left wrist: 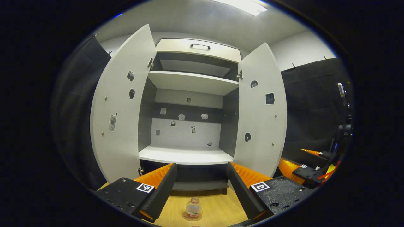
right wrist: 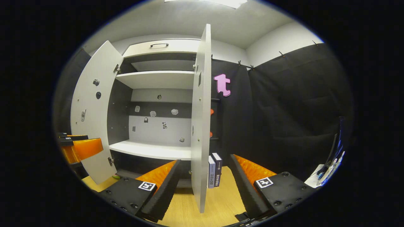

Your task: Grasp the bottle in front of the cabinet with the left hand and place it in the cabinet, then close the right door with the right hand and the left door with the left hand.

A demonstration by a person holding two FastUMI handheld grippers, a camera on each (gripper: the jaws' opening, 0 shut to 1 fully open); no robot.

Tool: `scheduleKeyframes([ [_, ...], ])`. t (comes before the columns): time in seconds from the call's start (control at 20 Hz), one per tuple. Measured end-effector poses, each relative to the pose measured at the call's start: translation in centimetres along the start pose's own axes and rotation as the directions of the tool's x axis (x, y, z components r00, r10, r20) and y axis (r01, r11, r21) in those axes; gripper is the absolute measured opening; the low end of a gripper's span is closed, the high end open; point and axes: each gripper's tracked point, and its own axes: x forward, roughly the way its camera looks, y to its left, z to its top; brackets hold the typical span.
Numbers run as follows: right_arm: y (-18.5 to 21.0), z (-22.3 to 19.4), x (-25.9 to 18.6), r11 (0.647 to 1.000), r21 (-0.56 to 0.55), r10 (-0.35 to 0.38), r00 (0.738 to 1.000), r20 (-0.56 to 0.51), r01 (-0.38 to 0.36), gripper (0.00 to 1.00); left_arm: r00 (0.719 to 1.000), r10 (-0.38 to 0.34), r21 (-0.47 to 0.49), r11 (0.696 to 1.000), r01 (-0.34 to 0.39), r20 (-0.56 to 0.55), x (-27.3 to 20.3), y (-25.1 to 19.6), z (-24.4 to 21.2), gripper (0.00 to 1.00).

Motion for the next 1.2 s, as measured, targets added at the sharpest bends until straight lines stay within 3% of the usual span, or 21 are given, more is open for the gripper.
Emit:
scheduleKeyframes([
  [0.6,0.1,-1.2,1.3,1.0,-0.004,0.007,1.0,-0.024,-0.007,0.99,0.999,0.029,-0.003,1.0,-0.03,-0.044,0.8,0.5,-3.0,0.96],
  [0.85,-0.2,-2.0,2.0,1.0,0.003,0.003,0.999,-0.043,-0.003,0.99,0.992,0.029,0.021,0.999,-0.027,-0.122,0.7,0.6,-7.6,0.96],
  [1.2,-1.2,-3.0,2.1,1.0,0.019,-0.002,0.998,-0.064,0.003,0.99,0.962,0.057,0.067,0.997,-0.041,-0.268,-0.3,1.3,-15.6,0.96],
])
